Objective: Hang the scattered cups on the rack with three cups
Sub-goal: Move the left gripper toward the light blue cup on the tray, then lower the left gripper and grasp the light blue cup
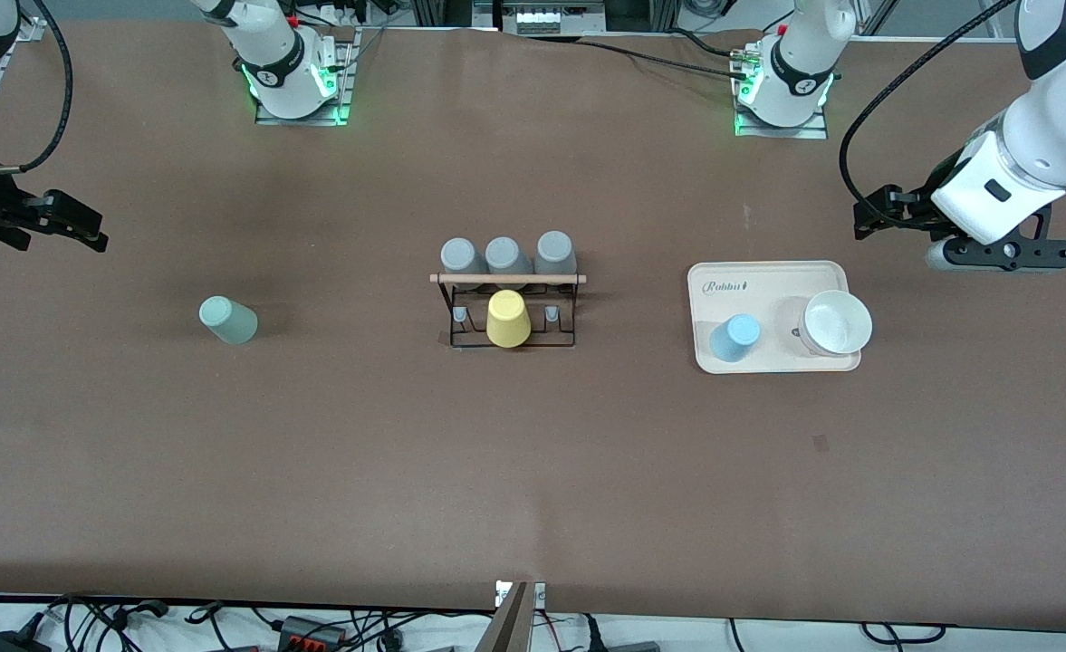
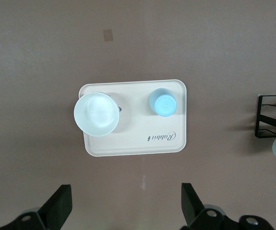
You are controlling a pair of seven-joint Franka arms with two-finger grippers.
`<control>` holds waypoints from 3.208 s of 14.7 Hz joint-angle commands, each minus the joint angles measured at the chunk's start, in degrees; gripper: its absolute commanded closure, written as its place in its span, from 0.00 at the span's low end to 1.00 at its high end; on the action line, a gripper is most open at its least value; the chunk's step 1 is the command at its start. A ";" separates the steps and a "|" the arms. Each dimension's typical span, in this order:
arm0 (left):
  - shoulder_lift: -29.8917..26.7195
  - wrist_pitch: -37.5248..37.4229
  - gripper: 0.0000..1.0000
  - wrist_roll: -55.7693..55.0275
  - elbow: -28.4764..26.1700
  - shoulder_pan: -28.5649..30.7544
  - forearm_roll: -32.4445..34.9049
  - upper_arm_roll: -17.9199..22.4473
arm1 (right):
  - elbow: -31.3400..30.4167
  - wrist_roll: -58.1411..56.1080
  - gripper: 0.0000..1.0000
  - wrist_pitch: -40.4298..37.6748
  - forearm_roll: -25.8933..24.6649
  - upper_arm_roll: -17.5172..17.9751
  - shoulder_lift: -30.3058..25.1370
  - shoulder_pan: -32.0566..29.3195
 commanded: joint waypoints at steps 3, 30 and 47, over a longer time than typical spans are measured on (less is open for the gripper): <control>-1.25 0.48 0.00 0.45 -1.23 0.32 -1.13 0.03 | 0.04 0.22 0.00 -0.92 0.61 0.49 -1.18 -0.46; 28.27 10.22 0.00 1.15 2.29 -1.79 -6.31 0.03 | 0.57 0.23 0.00 -2.06 0.52 0.32 -0.21 -0.02; 32.32 20.95 0.00 1.15 -4.48 -5.30 -4.55 0.03 | 0.74 0.14 0.00 -0.04 -0.19 0.14 -0.04 -0.11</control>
